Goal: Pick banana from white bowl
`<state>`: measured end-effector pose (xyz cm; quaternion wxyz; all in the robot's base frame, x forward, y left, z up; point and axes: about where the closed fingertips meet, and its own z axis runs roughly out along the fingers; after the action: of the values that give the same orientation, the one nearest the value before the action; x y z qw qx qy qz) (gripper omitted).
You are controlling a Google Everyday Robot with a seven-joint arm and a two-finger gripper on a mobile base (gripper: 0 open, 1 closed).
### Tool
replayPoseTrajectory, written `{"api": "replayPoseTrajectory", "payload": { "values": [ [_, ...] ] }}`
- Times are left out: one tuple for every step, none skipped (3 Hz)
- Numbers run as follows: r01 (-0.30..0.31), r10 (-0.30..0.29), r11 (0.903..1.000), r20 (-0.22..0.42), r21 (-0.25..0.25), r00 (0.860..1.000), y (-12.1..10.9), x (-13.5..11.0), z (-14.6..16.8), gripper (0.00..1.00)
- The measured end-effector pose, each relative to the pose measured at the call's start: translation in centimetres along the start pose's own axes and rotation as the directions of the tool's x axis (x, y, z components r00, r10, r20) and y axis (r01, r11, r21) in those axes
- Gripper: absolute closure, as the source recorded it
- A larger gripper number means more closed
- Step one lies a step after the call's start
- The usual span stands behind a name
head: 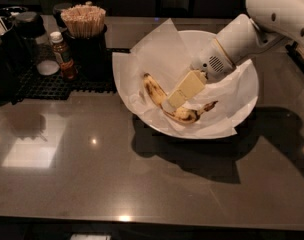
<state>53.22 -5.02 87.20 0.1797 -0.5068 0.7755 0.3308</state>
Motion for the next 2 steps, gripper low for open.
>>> {"api": "replayPoseTrajectory", "payload": {
  "values": [
    [-0.003,0.003,1.0,-0.009,0.0,1.0,-0.24,0.04,0.15,0.3],
    [-0.006,0.006,1.0,-0.013,0.0,1.0,-0.34,0.12,0.27,0.5]
  ]
}}
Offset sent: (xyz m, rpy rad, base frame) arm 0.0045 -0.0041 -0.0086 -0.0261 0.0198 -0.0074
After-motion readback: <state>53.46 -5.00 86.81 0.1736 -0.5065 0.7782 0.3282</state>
